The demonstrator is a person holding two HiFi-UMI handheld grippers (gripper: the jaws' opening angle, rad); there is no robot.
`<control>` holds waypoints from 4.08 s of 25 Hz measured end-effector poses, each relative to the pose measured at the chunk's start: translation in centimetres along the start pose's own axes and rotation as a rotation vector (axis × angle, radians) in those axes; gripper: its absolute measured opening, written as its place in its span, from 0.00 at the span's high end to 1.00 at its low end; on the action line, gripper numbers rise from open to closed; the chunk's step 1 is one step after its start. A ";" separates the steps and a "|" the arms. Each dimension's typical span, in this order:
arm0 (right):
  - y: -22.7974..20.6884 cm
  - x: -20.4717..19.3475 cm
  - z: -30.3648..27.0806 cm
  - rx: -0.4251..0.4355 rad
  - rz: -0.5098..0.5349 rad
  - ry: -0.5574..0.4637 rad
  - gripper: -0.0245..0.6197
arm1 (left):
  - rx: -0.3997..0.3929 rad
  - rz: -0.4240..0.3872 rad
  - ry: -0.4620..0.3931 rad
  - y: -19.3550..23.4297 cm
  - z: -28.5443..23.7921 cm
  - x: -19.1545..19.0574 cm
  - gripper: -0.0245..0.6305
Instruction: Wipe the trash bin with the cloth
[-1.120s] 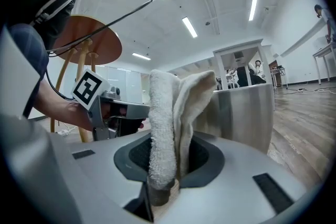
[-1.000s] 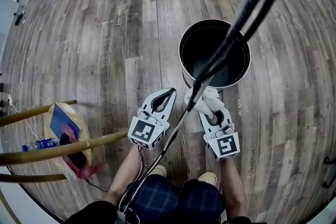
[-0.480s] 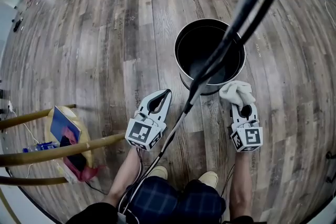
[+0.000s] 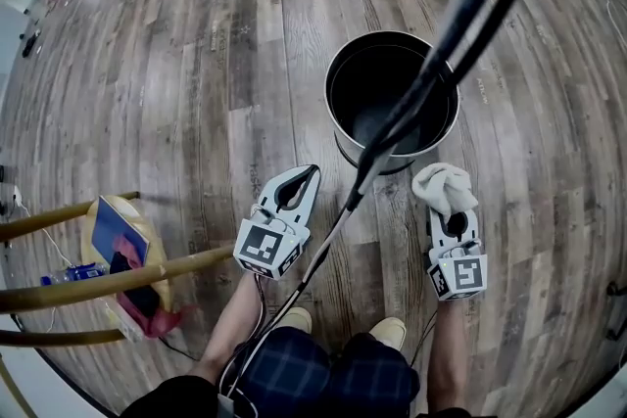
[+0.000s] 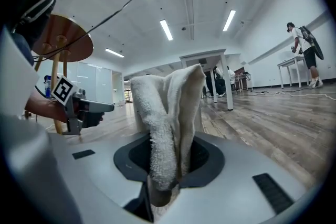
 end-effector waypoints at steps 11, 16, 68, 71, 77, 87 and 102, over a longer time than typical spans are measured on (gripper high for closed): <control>9.6 0.7 0.1 0.222 -0.020 0.000 0.81 | 0.004 0.008 0.022 1.2 -0.1 -1.1 0.97; 13.1 -0.3 -2.5 0.348 0.025 -0.045 0.81 | 0.017 0.002 0.021 2.0 0.4 -0.8 0.97; -4.6 -6.9 -5.9 -0.161 -0.115 0.100 0.81 | 0.041 0.009 0.040 1.6 0.4 -1.6 0.97; -3.9 -6.6 -4.5 -0.177 -0.142 0.063 0.81 | 0.040 0.011 0.040 1.7 0.3 -1.7 0.97; 0.6 -6.1 -1.5 -0.135 -0.156 0.026 0.81 | 0.043 0.019 0.050 1.7 0.1 -2.4 0.97; 10.3 -5.8 -3.4 0.135 -0.093 0.040 0.81 | 0.031 0.033 0.036 1.7 0.3 -2.3 0.97; 14.1 -8.8 -10.8 0.227 -0.051 0.165 0.81 | 0.042 0.030 0.031 1.8 0.9 -2.2 0.97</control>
Point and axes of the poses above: the fingertips, and each gripper's own axes: z backward along the fingers, y to its left, x out of its top, the point moved 7 cm from there along z, backward along the fingers, and after that the axes turned 8 degrees about z, right-handed, at the moved point
